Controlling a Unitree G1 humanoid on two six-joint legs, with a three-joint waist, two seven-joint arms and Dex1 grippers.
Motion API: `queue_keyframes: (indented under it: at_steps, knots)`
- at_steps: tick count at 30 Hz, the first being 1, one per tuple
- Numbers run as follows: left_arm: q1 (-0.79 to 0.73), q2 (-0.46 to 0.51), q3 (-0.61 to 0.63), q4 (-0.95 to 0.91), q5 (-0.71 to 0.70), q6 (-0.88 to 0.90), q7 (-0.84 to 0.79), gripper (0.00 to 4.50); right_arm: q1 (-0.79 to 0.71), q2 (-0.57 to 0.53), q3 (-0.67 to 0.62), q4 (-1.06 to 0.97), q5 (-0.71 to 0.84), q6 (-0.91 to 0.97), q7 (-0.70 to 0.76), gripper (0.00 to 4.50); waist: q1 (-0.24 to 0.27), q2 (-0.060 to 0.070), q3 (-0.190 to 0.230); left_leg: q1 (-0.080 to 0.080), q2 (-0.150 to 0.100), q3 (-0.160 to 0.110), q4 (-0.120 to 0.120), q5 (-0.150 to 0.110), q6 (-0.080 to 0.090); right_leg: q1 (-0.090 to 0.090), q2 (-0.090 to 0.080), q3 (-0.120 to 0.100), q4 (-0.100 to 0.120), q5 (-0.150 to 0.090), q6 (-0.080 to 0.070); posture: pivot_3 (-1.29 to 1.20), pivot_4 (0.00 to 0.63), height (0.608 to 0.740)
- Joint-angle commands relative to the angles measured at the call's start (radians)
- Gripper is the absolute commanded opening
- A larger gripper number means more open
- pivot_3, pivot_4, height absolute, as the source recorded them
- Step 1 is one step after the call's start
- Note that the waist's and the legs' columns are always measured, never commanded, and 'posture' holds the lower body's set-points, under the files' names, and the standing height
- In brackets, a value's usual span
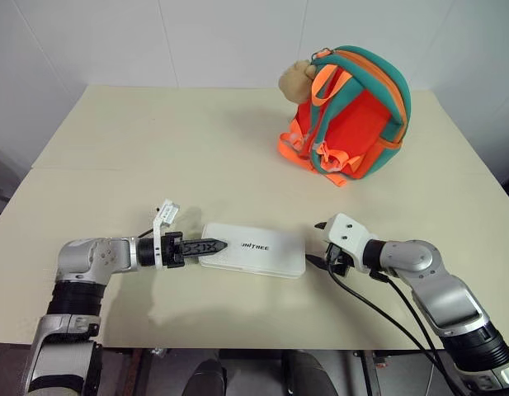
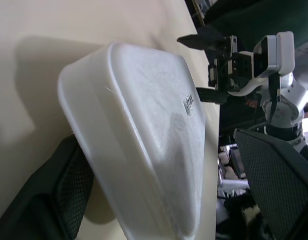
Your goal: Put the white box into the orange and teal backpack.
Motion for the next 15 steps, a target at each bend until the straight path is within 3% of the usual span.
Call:
queue_keyframes:
  at_steps: [1,6,15]
  knots:
    - [-0.04,0.015,-0.04,0.05,0.033,-0.025,-0.049,4.5,-0.01,0.005,-0.011,-0.043,0.006,-0.018,0.003,4.48,0.0,0.0,0.0,0.0,0.0,0.0,0.0,0.0,0.0,0.0,0.0,0.0,0.0,0.0,0.0,0.0,0.15,0.74]
    - [-0.091,0.018,-0.076,0.128,0.072,-0.046,-0.093,4.5,-0.004,0.003,-0.015,-0.051,0.006,-0.015,0.001,4.48,-0.002,0.0,0.0,0.0,0.0,0.0,0.0,0.0,0.0,0.0,0.0,0.0,0.0,0.0,0.0,0.0,0.15,0.74]
    - [-0.144,0.005,-0.107,0.201,0.122,-0.045,-0.12,1.84,0.004,0.001,-0.023,-0.059,0.007,-0.012,-0.003,4.5,-0.003,0.0,0.0,0.0,0.0,0.0,0.0,0.0,0.0,0.0,0.0,0.0,0.0,0.0,0.0,0.0,0.15,0.74]
